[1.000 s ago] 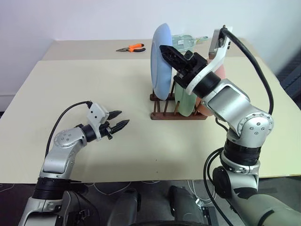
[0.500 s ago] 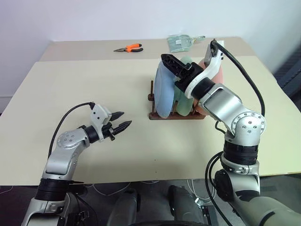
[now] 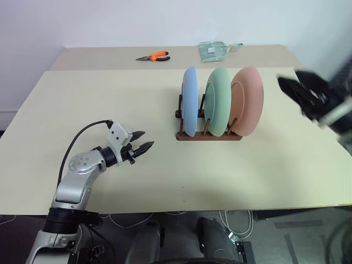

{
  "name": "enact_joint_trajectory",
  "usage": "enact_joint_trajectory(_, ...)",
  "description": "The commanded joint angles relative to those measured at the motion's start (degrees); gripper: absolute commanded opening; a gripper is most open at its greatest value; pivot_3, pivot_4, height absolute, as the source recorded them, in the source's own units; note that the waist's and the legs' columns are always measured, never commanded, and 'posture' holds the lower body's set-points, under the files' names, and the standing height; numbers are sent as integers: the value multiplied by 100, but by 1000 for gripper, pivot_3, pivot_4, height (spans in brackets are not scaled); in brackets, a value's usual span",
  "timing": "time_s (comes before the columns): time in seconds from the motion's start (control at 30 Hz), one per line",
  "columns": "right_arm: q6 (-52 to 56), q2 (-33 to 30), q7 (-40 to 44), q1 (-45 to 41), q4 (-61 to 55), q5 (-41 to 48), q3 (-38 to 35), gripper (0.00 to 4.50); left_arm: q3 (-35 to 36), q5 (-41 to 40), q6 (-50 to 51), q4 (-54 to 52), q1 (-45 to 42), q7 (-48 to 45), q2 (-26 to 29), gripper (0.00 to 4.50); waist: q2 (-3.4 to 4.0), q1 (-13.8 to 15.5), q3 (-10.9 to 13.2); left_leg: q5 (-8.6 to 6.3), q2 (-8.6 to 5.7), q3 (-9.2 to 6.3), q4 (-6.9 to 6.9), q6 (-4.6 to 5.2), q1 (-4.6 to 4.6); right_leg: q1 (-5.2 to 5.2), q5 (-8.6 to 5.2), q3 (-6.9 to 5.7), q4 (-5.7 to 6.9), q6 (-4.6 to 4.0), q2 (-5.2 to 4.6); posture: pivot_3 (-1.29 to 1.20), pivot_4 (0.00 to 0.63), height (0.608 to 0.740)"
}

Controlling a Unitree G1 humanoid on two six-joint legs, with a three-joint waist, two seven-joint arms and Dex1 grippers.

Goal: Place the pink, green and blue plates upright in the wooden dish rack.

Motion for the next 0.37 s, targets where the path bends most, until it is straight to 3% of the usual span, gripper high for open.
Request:
enact_joint_trajectory(0.03,-507,-205,892,740,-37,-798,46,2915,177,11,-167,-38,0,-2,86,2492,7,-5,-1,0,1,6,0,0,1,-1,0,4,1,0,0,0,150,740)
enact_joint_trajectory(0.17,-1288,18,1187,975,382,-1846,796,2915,310,-10,-230,-43,133,26,147,2492,7,-46,-1,-2,5,11,7,-3,3,1,0,5,1,-1,-1,0,150,740)
enact_joint_trajectory(0.37,-1749,350,1309,338,1070,-2451,1469,2915,348,-23,-147,-412,396,239,34,2492,10,-69,6,-2,2,7,6,-3,-4,-3,1,6,-3,0,-6,0,150,740)
